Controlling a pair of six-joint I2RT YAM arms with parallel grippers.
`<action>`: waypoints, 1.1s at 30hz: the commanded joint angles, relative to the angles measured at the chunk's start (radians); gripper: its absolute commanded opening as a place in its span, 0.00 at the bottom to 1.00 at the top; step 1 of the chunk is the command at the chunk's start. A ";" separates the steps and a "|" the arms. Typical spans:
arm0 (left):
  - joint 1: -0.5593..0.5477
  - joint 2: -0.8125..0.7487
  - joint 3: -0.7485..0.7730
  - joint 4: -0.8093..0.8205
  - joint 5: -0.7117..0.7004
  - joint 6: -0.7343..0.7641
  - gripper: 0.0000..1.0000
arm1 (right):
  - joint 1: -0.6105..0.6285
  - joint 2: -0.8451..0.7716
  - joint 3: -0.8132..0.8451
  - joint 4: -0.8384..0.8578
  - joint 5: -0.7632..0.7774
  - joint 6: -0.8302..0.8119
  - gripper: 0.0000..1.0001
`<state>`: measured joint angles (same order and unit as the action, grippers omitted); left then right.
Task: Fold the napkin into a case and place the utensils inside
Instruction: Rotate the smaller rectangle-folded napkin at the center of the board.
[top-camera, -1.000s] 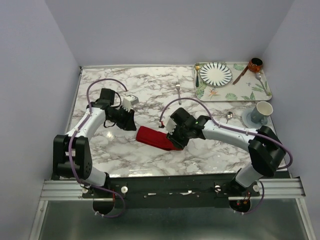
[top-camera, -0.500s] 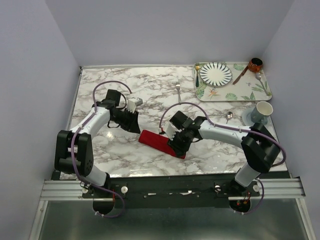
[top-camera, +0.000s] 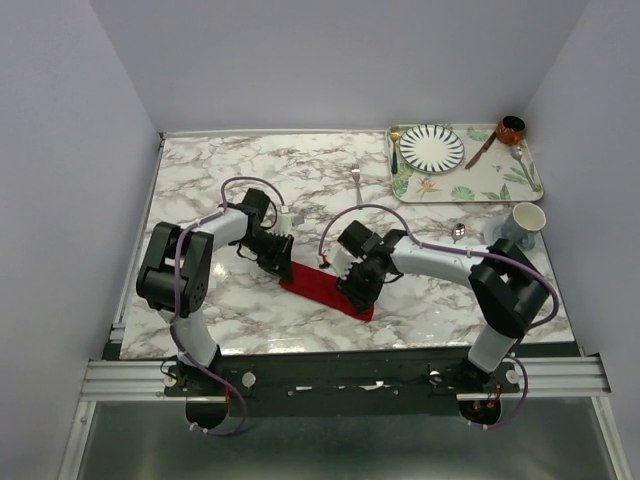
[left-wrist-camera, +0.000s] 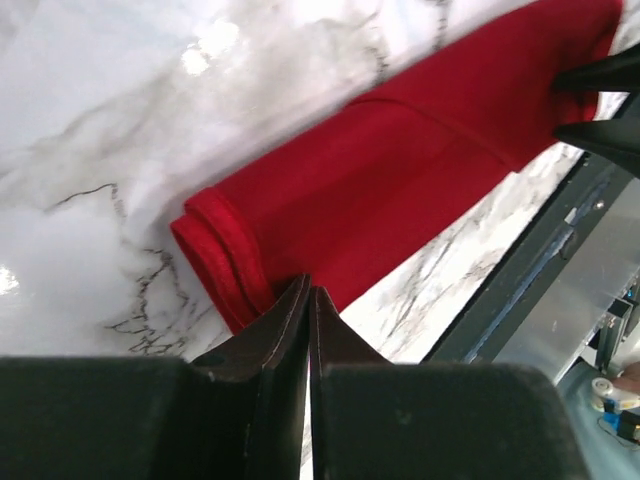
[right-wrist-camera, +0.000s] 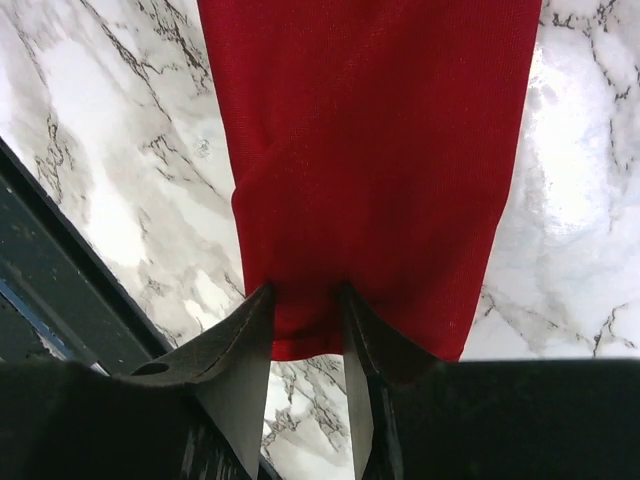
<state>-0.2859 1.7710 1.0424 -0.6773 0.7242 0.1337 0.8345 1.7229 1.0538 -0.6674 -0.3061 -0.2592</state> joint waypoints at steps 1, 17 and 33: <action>-0.009 0.070 0.071 -0.041 -0.078 0.021 0.15 | 0.000 0.056 0.005 -0.057 -0.059 -0.012 0.41; -0.009 -0.103 0.214 -0.249 -0.288 0.343 0.36 | -0.345 -0.105 0.155 -0.244 -0.320 0.038 0.86; -0.240 -0.032 0.022 -0.061 -0.515 0.129 0.35 | -0.388 -0.161 0.077 -0.293 -0.148 -0.146 0.87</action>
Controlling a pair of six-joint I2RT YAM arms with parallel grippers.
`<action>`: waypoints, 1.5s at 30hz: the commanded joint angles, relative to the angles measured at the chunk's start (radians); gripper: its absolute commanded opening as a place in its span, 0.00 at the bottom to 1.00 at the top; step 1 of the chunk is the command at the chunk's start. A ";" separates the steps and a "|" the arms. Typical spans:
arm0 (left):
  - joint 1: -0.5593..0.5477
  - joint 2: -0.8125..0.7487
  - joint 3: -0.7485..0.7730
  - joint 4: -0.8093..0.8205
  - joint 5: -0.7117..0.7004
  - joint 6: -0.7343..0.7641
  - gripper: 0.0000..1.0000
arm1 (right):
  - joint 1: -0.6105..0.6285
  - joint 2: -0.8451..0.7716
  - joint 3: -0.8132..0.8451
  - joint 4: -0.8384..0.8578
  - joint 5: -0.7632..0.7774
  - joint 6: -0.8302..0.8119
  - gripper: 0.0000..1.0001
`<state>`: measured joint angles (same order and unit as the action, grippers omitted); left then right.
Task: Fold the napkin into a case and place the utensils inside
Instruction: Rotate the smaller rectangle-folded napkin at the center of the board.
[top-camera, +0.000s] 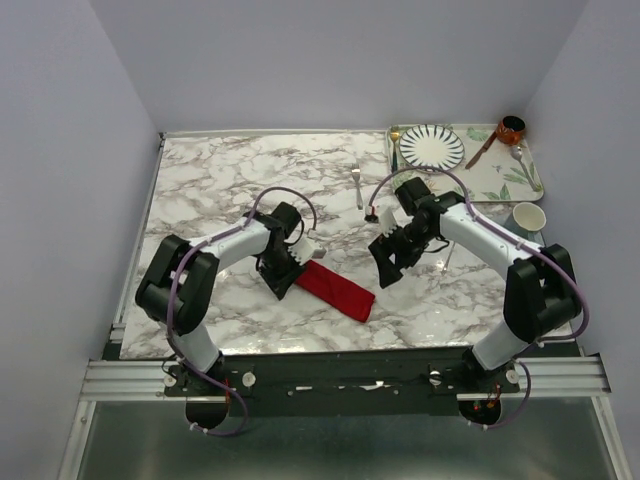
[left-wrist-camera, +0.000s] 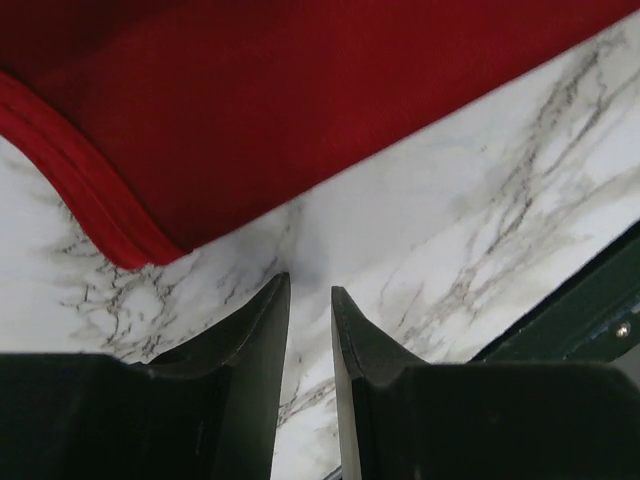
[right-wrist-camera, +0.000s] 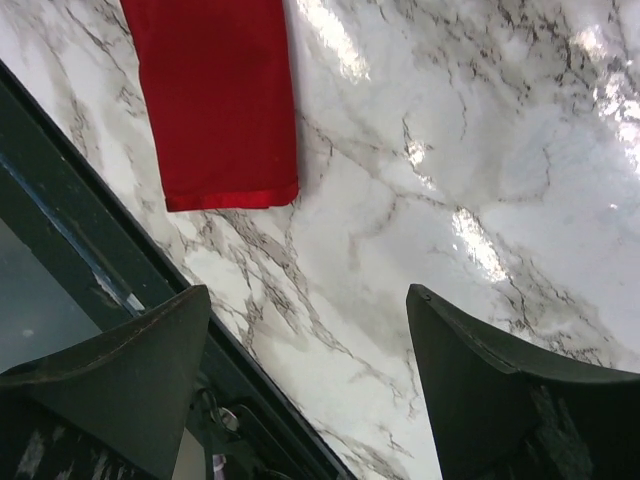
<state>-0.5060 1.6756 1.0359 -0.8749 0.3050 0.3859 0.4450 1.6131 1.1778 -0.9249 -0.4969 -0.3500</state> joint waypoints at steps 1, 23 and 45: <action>-0.020 0.085 0.051 0.172 -0.105 -0.143 0.36 | 0.000 -0.061 -0.058 -0.038 0.043 -0.056 0.87; 0.078 0.172 0.265 0.300 0.143 -0.243 0.41 | 0.109 0.068 -0.106 0.103 -0.075 -0.009 0.90; 0.300 -0.091 0.184 0.315 0.186 -0.297 0.41 | -0.019 -0.094 -0.014 0.032 -0.028 0.112 0.88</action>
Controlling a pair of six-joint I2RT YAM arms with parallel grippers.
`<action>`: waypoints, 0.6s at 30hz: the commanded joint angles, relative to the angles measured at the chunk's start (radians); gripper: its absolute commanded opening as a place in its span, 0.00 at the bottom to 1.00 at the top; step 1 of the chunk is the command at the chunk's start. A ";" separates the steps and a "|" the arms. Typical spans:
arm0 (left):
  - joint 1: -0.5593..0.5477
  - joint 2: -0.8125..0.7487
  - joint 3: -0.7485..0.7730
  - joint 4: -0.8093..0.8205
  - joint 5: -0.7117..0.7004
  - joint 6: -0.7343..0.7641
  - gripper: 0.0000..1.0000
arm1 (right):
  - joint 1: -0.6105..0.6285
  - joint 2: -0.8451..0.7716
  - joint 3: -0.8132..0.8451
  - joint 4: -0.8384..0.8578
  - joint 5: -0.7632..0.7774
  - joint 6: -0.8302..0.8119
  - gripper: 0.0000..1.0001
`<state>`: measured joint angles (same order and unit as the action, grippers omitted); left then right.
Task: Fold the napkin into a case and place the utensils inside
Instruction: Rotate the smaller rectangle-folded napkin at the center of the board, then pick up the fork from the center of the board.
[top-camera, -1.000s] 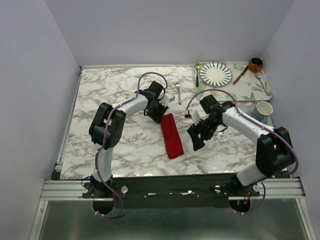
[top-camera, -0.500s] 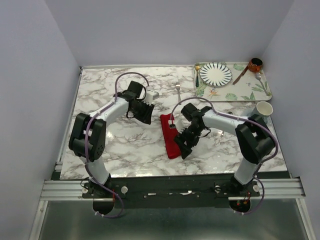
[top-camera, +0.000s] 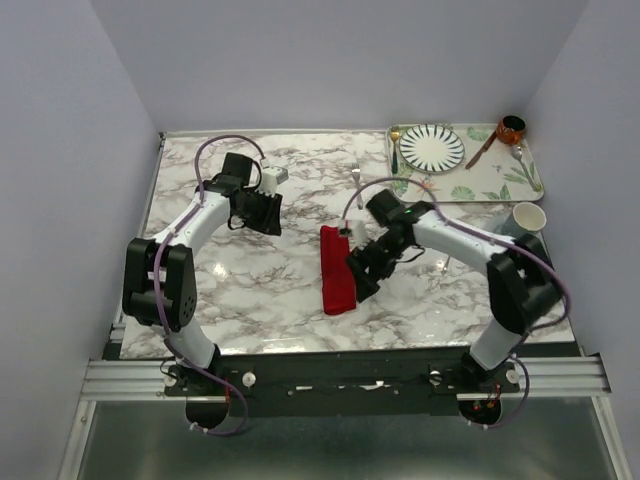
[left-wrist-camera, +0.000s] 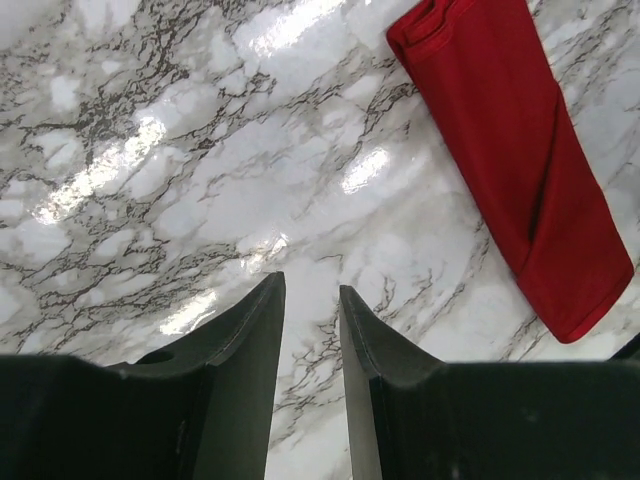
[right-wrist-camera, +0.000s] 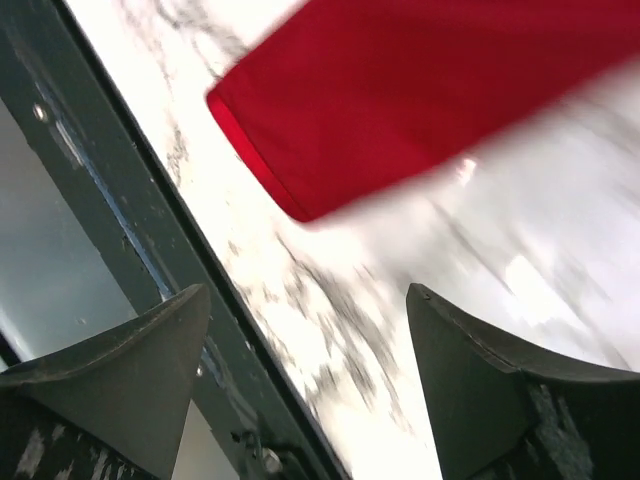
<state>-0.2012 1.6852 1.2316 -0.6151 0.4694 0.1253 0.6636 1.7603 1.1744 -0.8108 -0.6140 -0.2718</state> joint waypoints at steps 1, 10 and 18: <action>-0.003 -0.113 -0.017 0.084 0.000 -0.050 0.42 | -0.283 -0.274 -0.007 -0.087 0.158 0.039 0.88; 0.009 -0.176 -0.040 0.258 -0.146 -0.246 0.42 | -0.570 -0.345 0.054 0.009 0.468 0.131 0.80; 0.026 -0.159 0.014 0.193 -0.209 -0.194 0.42 | -0.564 -0.064 0.357 0.101 0.485 0.298 0.78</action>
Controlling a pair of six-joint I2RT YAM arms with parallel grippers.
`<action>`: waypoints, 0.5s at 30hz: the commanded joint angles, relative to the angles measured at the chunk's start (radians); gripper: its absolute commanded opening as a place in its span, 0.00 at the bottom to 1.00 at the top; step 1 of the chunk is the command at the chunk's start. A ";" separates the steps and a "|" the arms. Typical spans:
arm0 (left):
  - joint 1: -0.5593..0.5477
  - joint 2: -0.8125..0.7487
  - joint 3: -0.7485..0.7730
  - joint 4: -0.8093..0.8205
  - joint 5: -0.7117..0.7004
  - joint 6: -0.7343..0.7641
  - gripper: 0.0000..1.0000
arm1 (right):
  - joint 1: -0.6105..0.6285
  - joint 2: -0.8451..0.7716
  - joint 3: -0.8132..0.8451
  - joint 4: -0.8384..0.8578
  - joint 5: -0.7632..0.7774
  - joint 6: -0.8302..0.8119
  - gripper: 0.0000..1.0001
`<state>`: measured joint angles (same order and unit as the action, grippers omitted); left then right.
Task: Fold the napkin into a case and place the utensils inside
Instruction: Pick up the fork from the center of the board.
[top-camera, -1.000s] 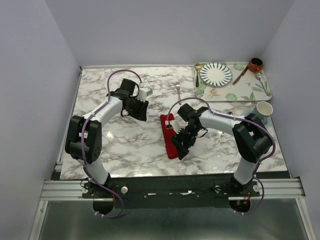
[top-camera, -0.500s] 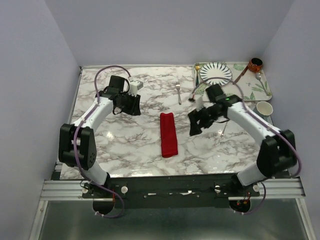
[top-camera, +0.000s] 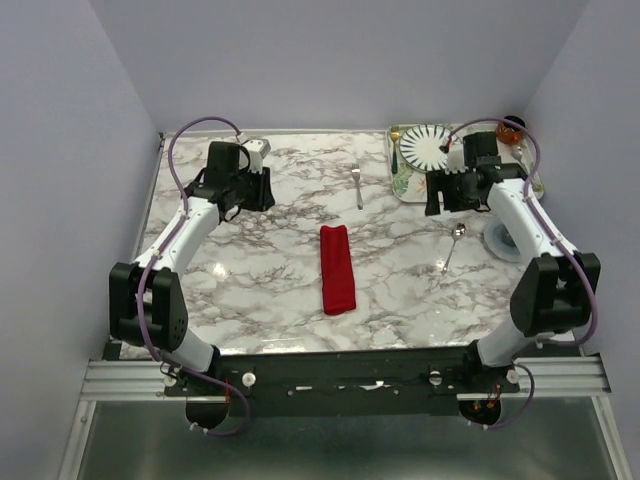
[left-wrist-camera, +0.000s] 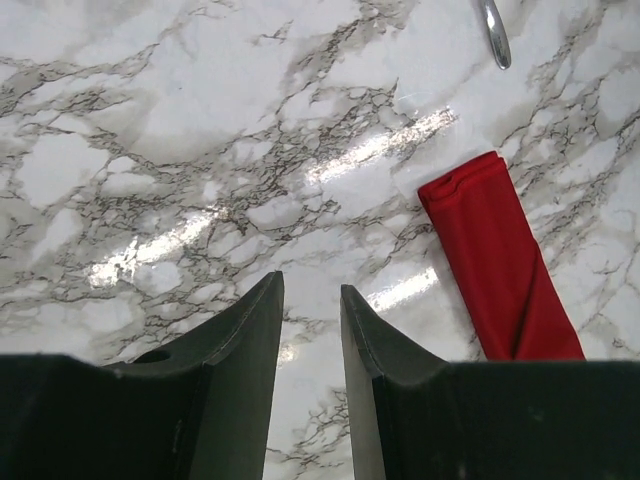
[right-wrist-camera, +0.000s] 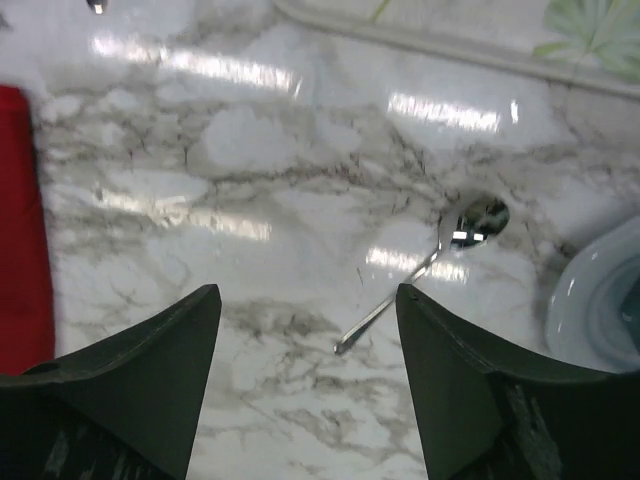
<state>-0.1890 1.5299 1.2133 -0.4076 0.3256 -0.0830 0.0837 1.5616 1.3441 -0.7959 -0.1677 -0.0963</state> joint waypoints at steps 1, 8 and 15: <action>0.017 -0.010 0.029 -0.032 -0.068 0.020 0.42 | 0.025 0.171 0.235 0.093 0.043 0.128 0.78; 0.046 -0.069 -0.017 -0.073 -0.095 0.065 0.42 | 0.132 0.507 0.607 0.084 0.065 0.144 0.77; 0.060 -0.106 -0.066 -0.082 -0.106 0.077 0.42 | 0.212 0.732 0.822 0.050 0.070 0.112 0.75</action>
<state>-0.1375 1.4612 1.1751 -0.4683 0.2489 -0.0269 0.2646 2.1963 2.0686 -0.7113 -0.1154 0.0231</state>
